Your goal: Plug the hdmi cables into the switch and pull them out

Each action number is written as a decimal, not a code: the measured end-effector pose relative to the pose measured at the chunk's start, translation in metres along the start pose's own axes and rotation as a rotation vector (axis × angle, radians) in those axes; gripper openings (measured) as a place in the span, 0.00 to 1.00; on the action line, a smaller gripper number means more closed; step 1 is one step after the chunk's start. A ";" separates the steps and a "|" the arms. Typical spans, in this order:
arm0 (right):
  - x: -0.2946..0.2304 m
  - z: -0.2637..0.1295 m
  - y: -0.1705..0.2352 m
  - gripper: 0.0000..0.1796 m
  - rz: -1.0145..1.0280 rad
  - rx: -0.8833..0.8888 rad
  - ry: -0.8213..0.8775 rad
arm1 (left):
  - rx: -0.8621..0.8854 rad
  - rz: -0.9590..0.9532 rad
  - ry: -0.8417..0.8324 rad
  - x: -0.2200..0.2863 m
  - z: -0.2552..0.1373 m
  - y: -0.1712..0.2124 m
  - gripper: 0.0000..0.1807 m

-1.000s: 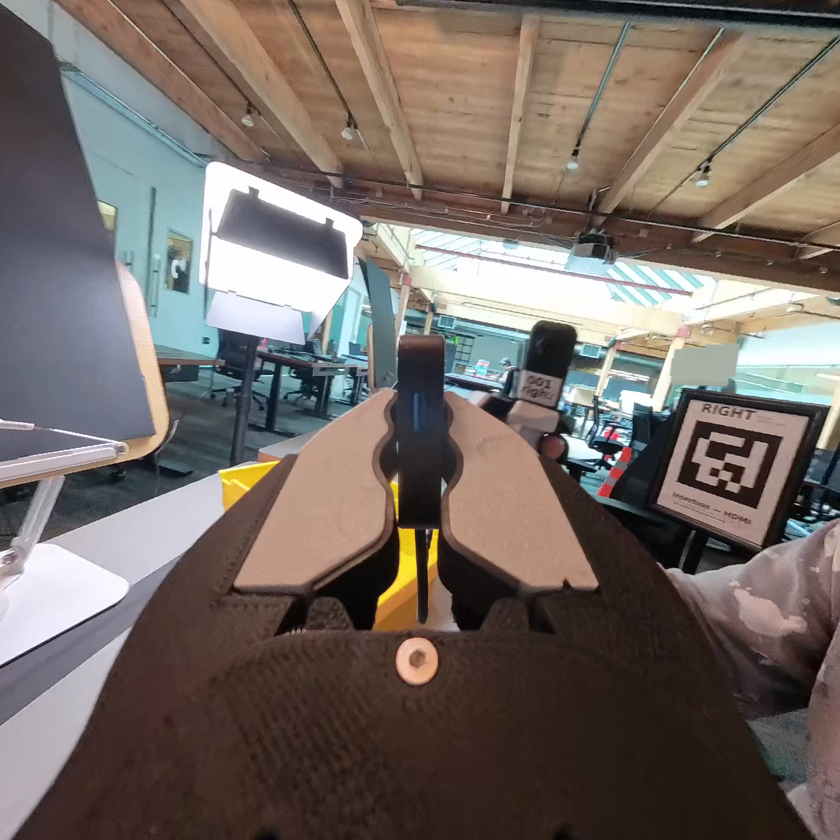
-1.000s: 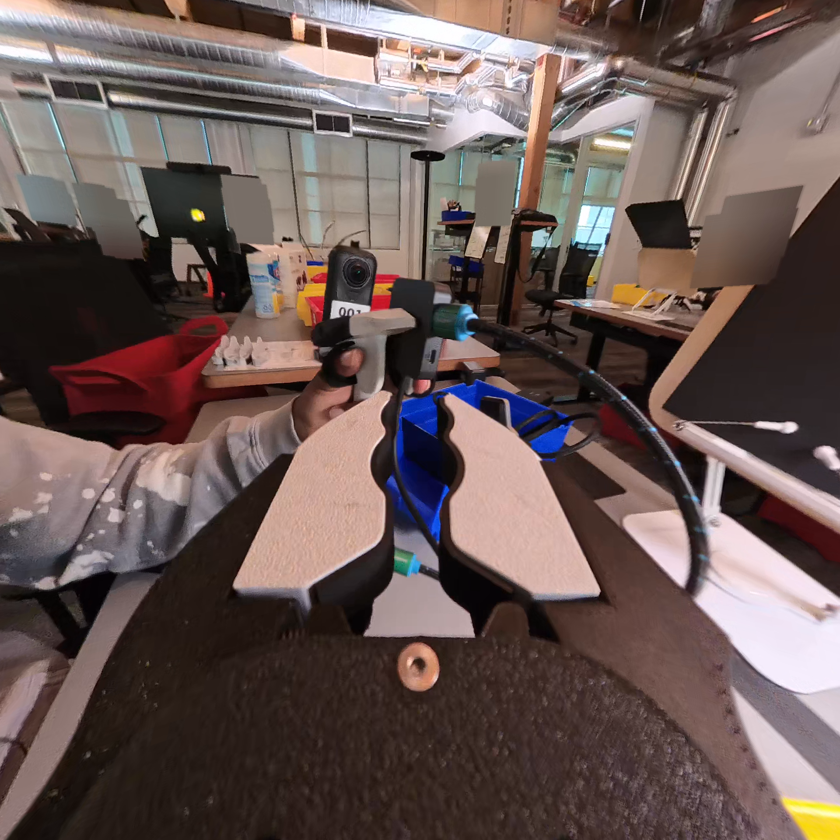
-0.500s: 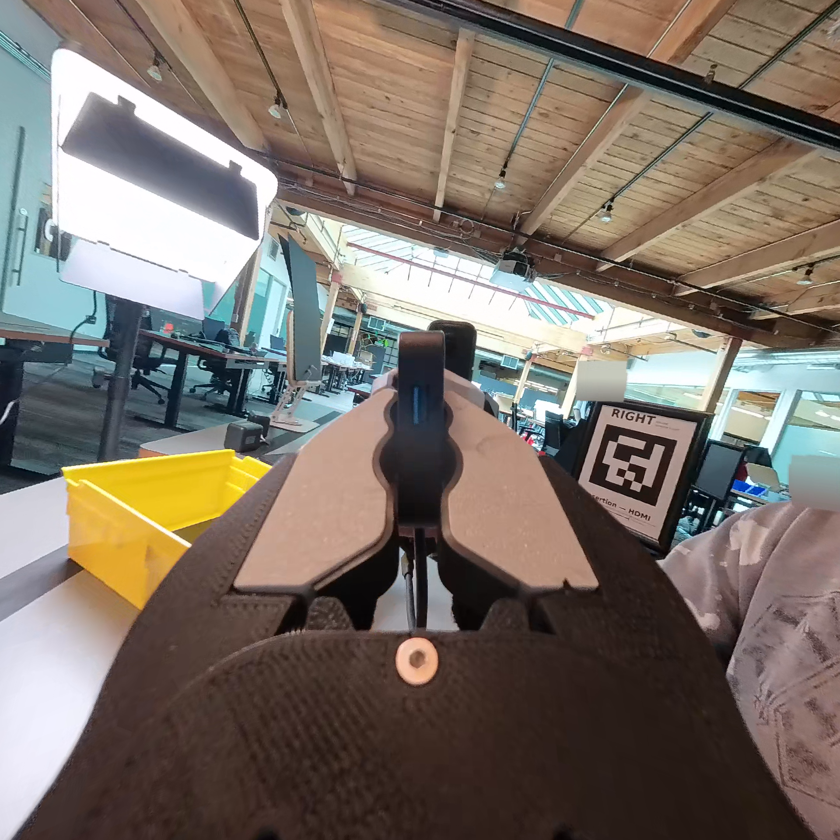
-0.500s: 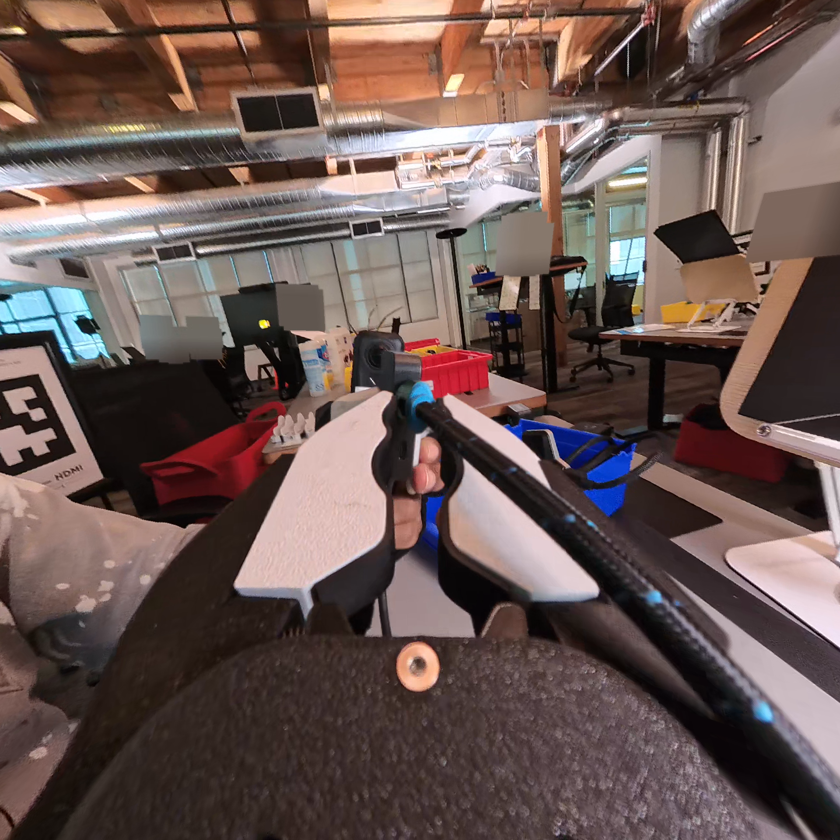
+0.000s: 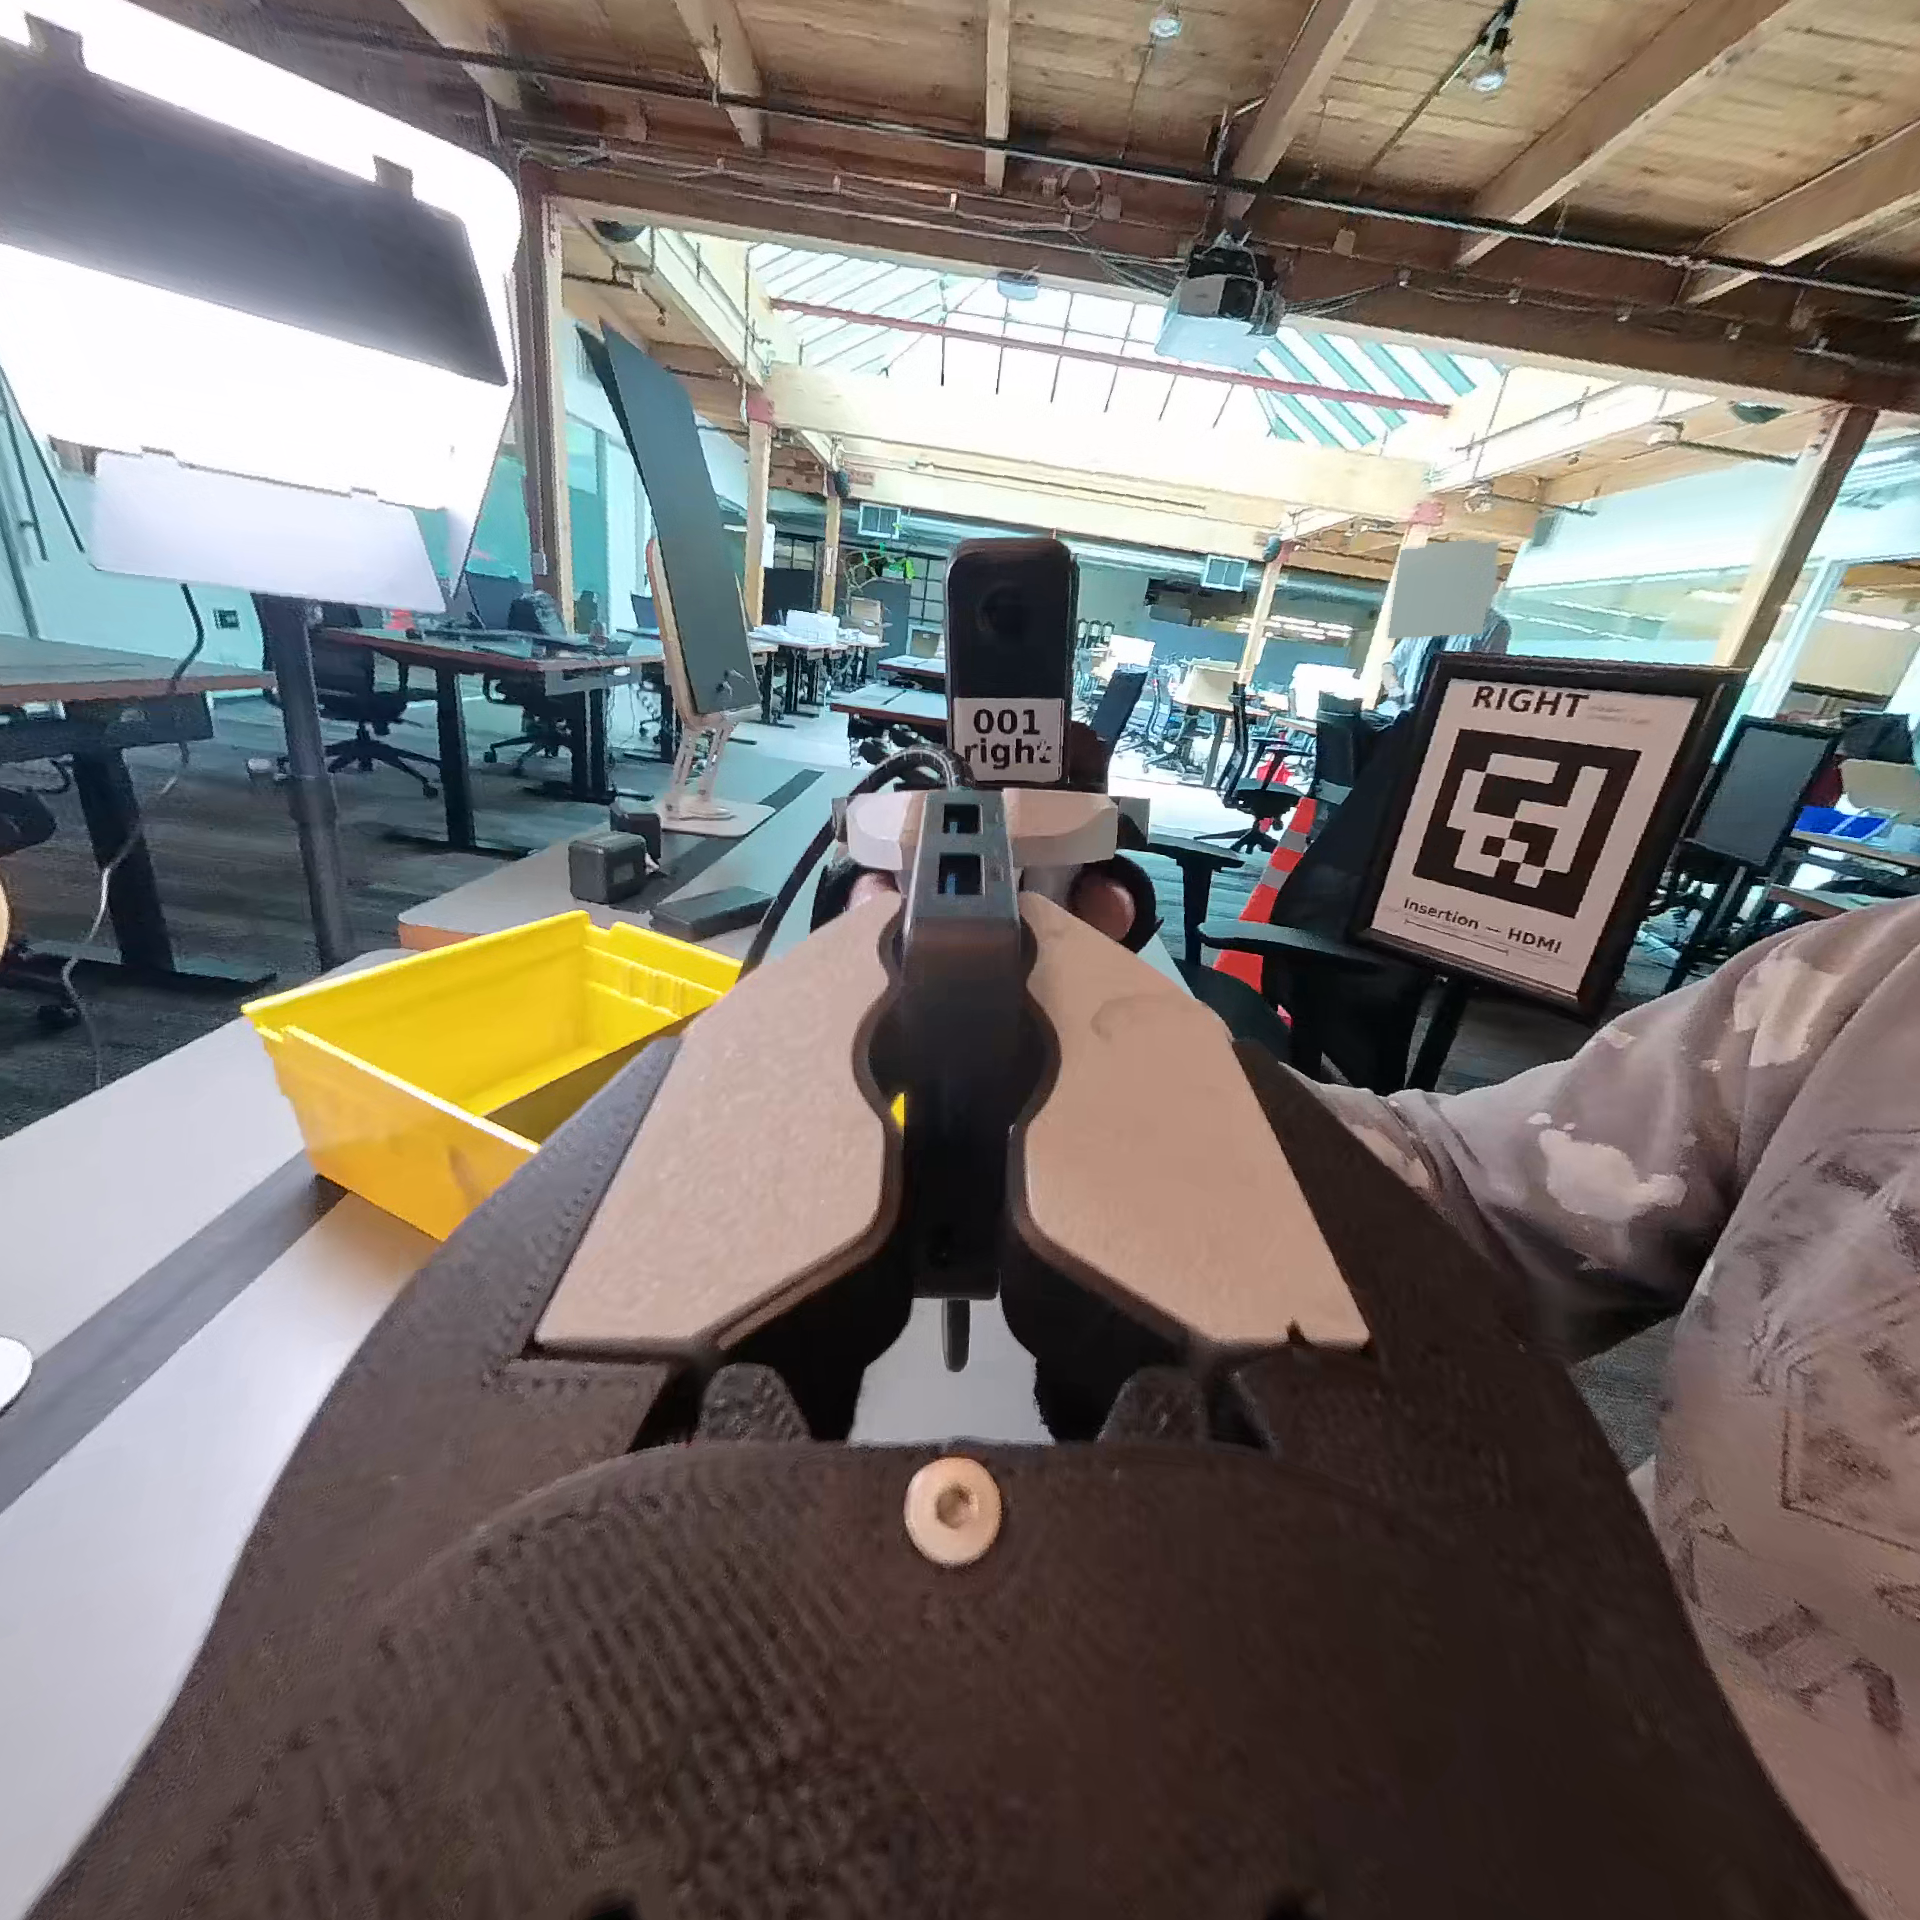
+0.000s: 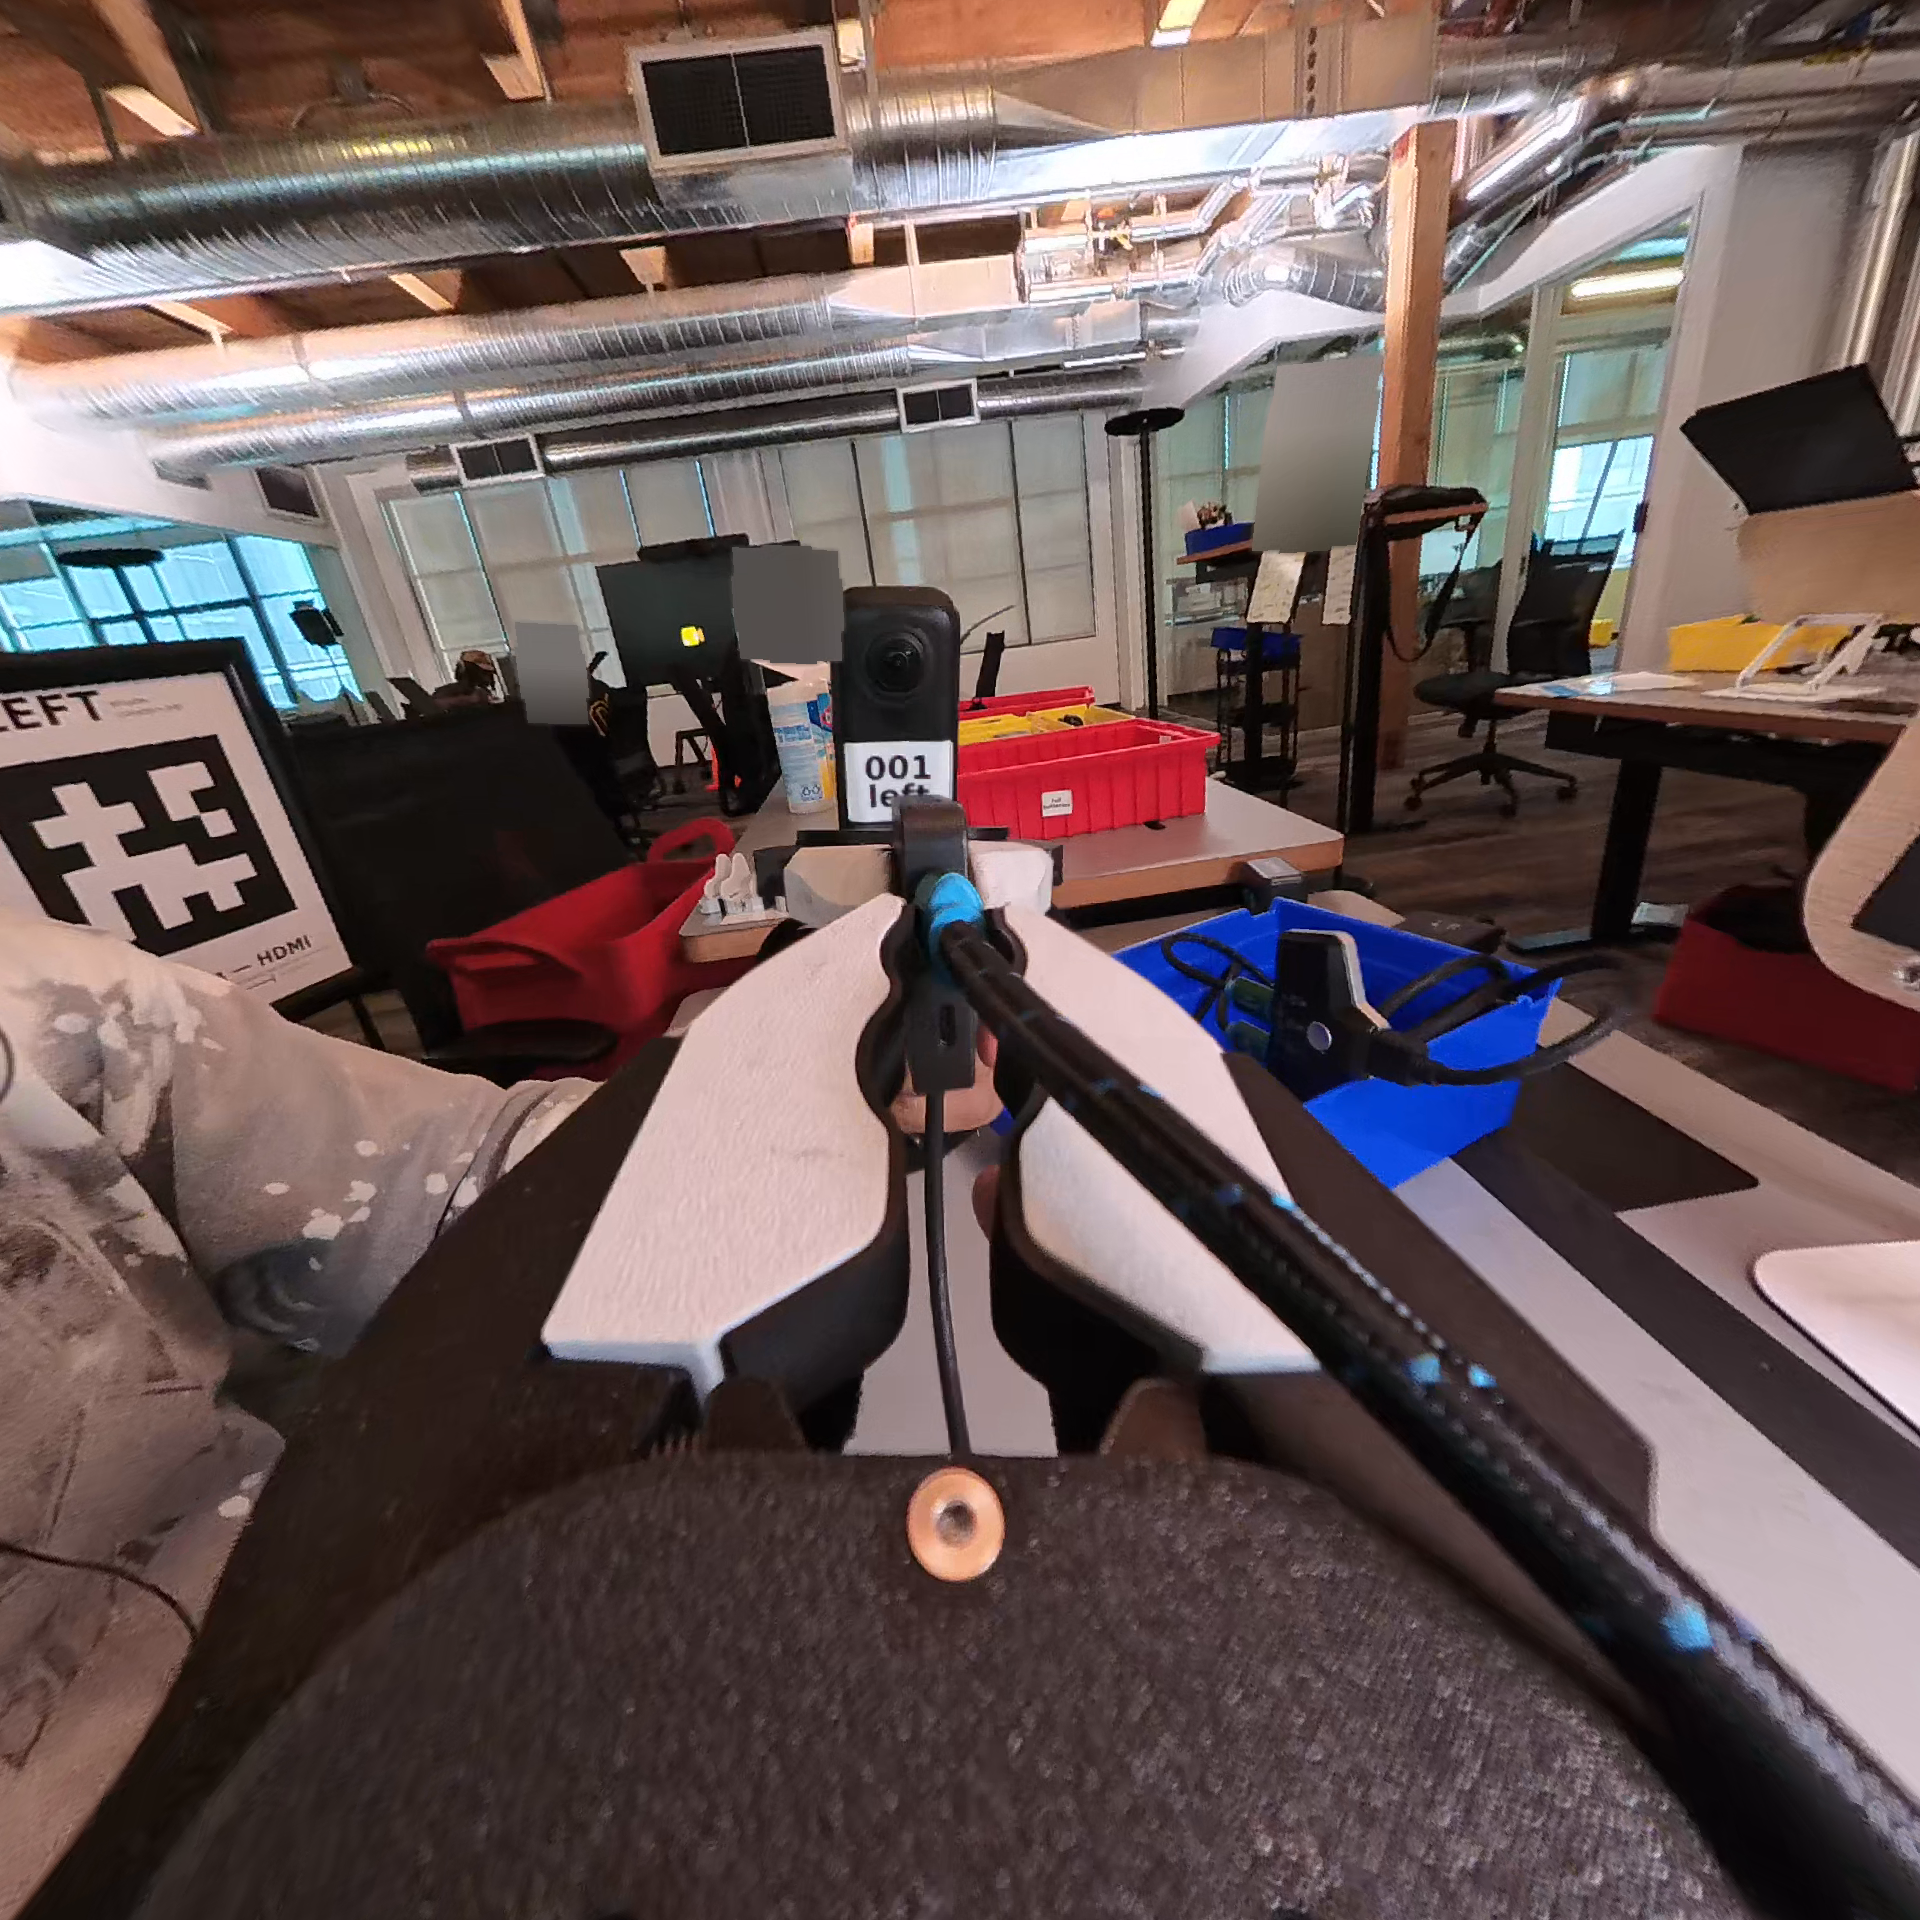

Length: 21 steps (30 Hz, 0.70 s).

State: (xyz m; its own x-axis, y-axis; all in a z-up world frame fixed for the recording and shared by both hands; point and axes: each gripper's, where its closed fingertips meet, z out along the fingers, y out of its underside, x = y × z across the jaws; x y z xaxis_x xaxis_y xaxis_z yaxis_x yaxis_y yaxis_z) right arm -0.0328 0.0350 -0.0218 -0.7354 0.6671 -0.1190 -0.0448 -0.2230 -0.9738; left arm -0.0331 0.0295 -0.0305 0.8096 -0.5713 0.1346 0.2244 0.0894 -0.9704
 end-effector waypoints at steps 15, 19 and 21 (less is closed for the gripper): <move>0.022 -0.107 -0.074 0.06 -0.151 0.119 0.270 | 0.197 0.108 -0.198 -0.026 -0.104 -0.080 0.08; 0.046 -0.109 -0.057 0.06 -0.119 0.037 0.354 | 0.144 0.080 -0.216 -0.033 -0.095 -0.069 0.08; 0.064 -0.110 -0.042 0.06 -0.129 -0.027 0.414 | 0.135 0.049 -0.218 -0.038 -0.091 -0.062 0.08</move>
State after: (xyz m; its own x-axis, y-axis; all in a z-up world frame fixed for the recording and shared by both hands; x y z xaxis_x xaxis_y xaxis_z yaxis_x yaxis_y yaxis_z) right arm -0.0038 0.1650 -0.0093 -0.3912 0.9184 -0.0587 -0.0964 -0.1044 -0.9899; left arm -0.1268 -0.0286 0.0068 0.9158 -0.3757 0.1420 0.2404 0.2296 -0.9431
